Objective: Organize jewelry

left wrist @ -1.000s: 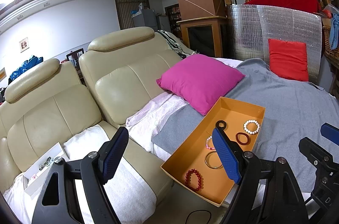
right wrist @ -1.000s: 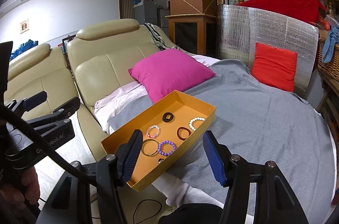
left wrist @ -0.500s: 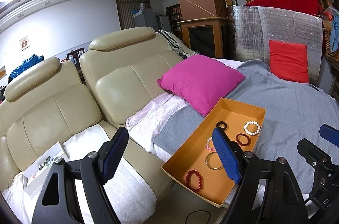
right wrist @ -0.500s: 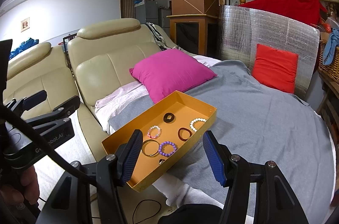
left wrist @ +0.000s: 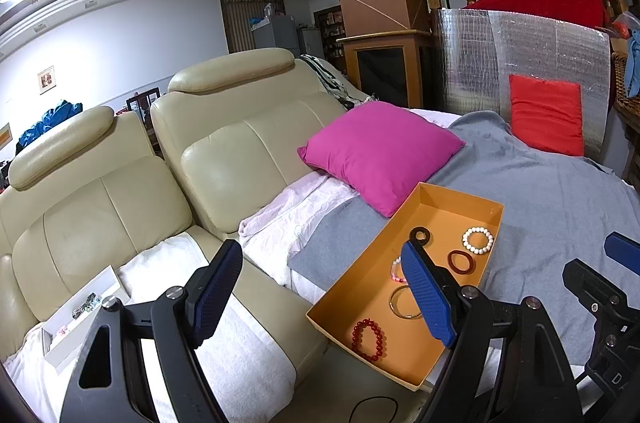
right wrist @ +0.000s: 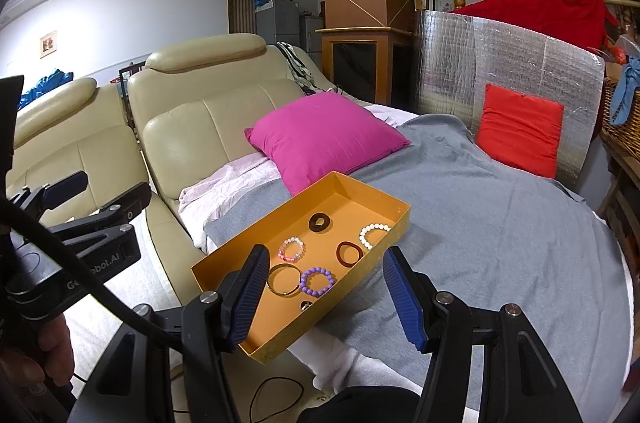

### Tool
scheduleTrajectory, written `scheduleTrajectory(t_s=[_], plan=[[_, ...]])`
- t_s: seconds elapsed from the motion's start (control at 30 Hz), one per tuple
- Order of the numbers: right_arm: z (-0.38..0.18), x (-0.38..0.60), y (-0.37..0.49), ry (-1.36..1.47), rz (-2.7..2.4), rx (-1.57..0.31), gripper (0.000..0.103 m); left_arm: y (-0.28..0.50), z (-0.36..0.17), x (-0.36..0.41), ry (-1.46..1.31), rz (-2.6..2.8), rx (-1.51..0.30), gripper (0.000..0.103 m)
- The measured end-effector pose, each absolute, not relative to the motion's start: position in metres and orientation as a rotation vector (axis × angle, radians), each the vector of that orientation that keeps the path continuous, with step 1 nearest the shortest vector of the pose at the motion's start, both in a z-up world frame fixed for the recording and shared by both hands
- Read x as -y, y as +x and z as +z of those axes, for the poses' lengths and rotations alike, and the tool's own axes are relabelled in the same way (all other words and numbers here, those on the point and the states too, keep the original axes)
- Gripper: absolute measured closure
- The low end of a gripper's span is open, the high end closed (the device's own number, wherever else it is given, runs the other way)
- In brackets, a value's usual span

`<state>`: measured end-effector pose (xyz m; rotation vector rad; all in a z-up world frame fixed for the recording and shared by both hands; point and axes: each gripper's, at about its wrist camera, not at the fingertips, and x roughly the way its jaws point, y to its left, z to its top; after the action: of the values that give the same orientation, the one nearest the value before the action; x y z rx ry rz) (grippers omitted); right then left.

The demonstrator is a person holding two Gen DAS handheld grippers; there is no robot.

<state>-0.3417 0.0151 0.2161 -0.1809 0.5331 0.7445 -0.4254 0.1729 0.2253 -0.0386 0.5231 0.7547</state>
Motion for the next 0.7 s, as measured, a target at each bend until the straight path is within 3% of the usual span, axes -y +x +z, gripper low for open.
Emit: scheduleTrajectory(t_s=[0.7], plan=[[0.2103,-0.0197,-0.3365,-0.192,0.744,-0.543,0.04,-0.4238,0.2193,-0.176,-0.044,0.756,-0.542,0.021]])
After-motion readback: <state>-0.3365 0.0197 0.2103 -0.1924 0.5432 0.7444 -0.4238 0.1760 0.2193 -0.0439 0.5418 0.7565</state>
